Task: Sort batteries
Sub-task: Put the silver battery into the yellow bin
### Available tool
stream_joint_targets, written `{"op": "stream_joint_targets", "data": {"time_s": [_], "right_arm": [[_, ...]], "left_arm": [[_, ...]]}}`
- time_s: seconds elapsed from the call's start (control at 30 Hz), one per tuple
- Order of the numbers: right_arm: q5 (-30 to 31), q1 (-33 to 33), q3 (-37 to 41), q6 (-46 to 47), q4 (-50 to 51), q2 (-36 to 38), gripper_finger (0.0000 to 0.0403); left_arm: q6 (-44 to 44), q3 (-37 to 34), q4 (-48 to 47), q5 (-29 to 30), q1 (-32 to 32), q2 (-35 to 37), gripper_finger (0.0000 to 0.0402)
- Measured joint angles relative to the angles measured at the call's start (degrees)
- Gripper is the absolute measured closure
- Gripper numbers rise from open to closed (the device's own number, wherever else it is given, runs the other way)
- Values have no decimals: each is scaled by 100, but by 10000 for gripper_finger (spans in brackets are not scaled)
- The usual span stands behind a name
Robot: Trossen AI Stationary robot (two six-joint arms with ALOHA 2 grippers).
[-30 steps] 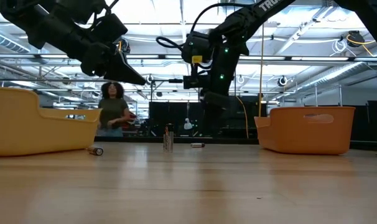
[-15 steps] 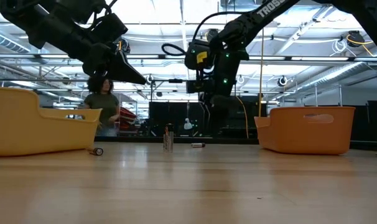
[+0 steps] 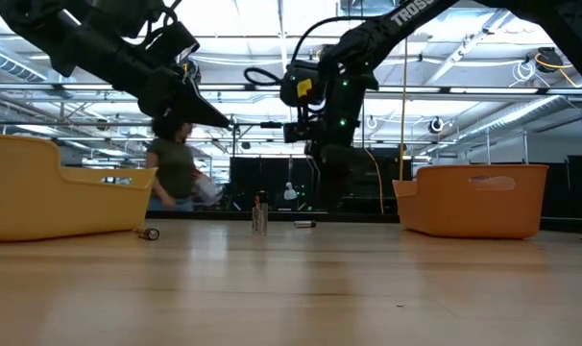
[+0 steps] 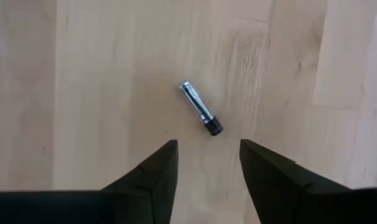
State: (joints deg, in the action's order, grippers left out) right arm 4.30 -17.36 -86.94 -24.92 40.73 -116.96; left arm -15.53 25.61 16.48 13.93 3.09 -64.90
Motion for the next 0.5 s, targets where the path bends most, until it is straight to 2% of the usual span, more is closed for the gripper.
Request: {"op": "stream_joint_targets", "data": {"time_s": [0.13,0.23,0.37,0.5], "right_arm": [[2,190,4,545,265,188,257],[7,366,247,1020,38,517,270],[67,594,1100,1455,-824,1108,279],[433,759,2091,1995,-1734,1796,280]], "left_arm": [[40,0,52,-39,29,-57,359],[306,0,124,-109,212,-280,359],[399,68,289,-515,460,-783,359],[458,508,207,-713,595,-1348,345]]}}
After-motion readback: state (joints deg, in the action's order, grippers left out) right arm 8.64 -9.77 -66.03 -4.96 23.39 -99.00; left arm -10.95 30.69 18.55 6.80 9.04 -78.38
